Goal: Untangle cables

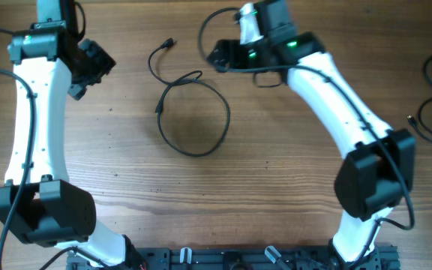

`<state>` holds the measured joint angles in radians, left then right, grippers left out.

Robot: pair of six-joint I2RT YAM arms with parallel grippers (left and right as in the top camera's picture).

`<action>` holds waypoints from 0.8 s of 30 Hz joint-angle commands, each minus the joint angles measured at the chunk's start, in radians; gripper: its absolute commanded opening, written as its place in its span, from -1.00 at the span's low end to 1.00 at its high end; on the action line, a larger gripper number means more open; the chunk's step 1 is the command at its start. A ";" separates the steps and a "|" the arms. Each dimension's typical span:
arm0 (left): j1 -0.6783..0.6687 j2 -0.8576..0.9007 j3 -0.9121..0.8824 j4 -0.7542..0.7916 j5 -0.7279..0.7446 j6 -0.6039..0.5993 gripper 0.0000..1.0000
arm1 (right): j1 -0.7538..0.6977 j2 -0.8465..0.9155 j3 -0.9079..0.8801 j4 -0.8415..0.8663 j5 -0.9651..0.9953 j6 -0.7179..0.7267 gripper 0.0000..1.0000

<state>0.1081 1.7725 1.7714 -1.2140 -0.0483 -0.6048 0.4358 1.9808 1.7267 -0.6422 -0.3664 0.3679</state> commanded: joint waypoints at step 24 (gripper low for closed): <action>0.019 -0.009 0.013 -0.036 -0.009 -0.009 0.37 | 0.270 0.292 0.002 0.254 0.103 0.231 -0.91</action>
<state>0.1246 1.7725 1.7714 -1.2434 -0.0479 -0.6048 0.7090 2.2723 1.7248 -0.3630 -0.2672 0.6521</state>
